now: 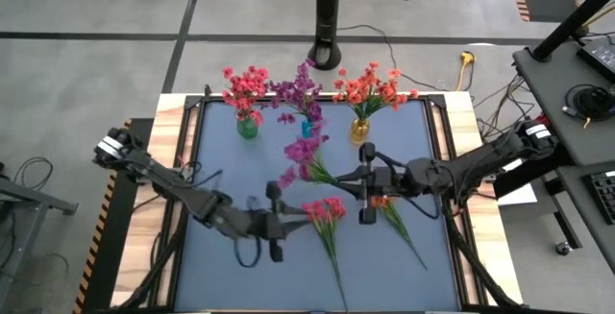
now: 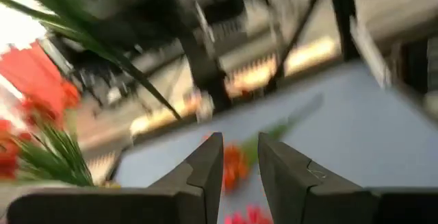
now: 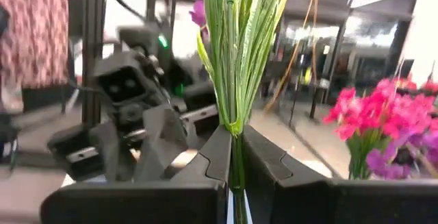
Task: Sort flowers into vase by color
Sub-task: Put the violet flower into the blue vase
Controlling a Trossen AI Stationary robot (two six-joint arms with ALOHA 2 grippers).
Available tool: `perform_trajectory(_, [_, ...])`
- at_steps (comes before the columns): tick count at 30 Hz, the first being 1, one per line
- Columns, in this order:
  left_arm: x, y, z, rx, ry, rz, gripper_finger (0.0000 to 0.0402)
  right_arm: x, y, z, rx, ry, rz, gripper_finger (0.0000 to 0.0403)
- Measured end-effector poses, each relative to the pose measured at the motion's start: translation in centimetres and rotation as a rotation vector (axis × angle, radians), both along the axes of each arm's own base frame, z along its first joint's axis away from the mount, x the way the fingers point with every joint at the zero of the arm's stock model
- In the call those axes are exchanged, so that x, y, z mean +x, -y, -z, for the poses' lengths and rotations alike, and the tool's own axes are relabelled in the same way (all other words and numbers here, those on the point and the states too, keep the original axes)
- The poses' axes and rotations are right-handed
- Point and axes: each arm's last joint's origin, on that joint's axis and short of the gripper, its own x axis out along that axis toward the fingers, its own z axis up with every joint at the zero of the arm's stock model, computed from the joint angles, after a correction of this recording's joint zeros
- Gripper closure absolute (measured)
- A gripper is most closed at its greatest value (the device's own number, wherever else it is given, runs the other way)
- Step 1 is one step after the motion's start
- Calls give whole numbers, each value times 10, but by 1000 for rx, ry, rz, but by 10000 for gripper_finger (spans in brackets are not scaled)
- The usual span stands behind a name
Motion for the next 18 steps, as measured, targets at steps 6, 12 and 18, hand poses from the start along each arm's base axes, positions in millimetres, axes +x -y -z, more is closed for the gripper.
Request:
perform_trajectory(6, [-28, -32, 1, -153, 354, -47, 323, -5, 2, 19, 27, 142, 9, 385])
perform_trajectory(12, [-31, -56, 11, -257, 508, 40, 276, 7, -2, 28, 14, 159, 13, 385])
perform_trajectory(18, [-12, -65, 10, -260, 511, 10, 198, 23, -6, 30, -14, 141, 28, 385])
